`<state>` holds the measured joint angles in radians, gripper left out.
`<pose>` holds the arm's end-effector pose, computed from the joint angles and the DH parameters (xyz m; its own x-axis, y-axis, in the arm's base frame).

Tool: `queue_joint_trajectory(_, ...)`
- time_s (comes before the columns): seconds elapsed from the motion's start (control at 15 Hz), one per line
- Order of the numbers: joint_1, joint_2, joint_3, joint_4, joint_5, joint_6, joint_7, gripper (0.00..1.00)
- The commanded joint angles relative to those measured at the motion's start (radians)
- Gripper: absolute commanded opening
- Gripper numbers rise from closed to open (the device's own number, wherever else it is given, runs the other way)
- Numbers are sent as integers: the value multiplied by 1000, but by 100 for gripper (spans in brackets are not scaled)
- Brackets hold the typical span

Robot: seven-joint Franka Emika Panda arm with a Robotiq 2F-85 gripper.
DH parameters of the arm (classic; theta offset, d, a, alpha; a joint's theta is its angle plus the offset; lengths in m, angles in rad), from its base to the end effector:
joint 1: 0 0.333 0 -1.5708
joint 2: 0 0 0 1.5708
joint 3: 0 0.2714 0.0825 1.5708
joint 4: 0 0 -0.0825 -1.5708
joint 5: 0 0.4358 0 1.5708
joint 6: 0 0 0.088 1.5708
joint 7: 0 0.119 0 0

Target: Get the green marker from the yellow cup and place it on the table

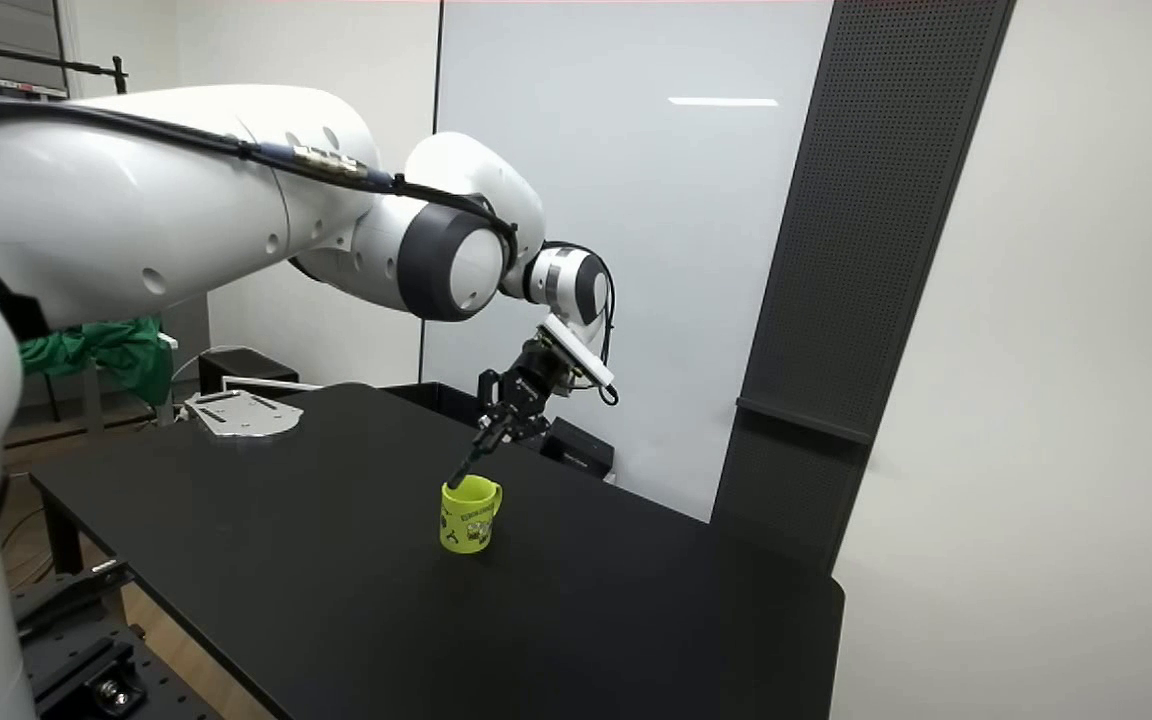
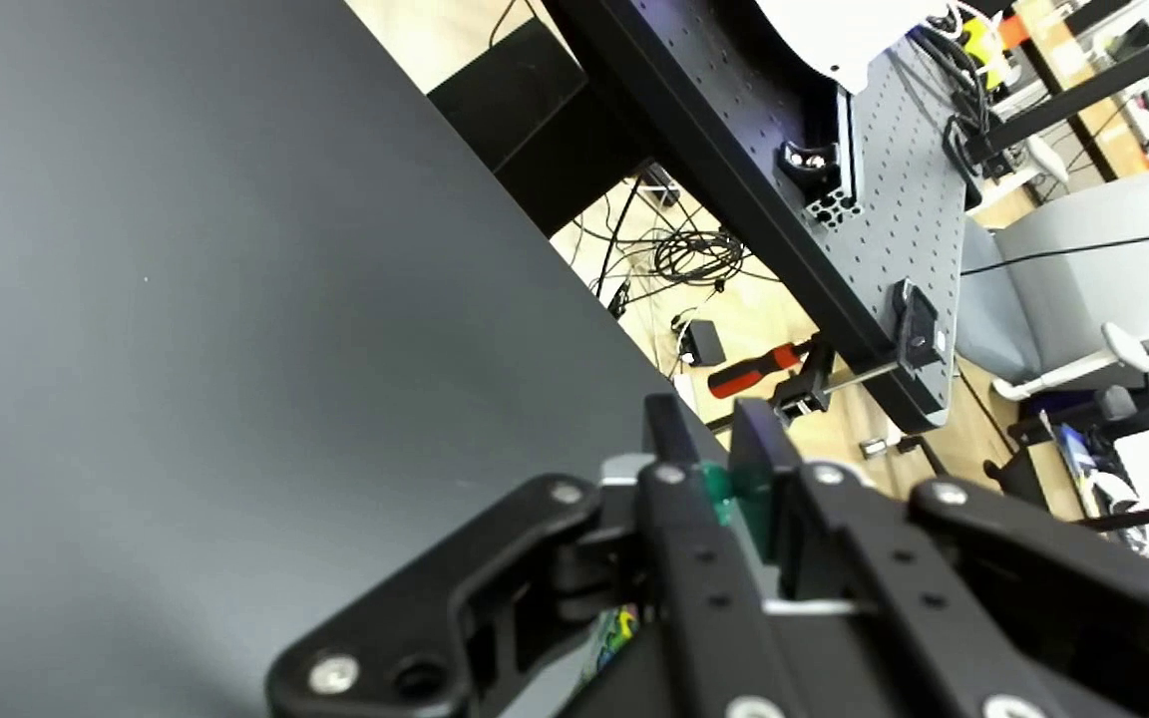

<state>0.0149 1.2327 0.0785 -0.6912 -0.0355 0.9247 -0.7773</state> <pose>0.6676 0.0369 0.1344 0.3475 0.7447 -0.5698 0.4165 -0.6670 -0.6178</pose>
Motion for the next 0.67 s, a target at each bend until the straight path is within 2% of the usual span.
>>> queue_joint_trajectory(0.0, -18, -36, -14, -71, -24, -3, -21, 4)
queue_joint_trajectory(0.33, -52, -46, -26, -136, -30, 15, -40, 4)
queue_joint_trajectory(0.6, -83, -47, -37, -171, -35, 117, -49, 4)
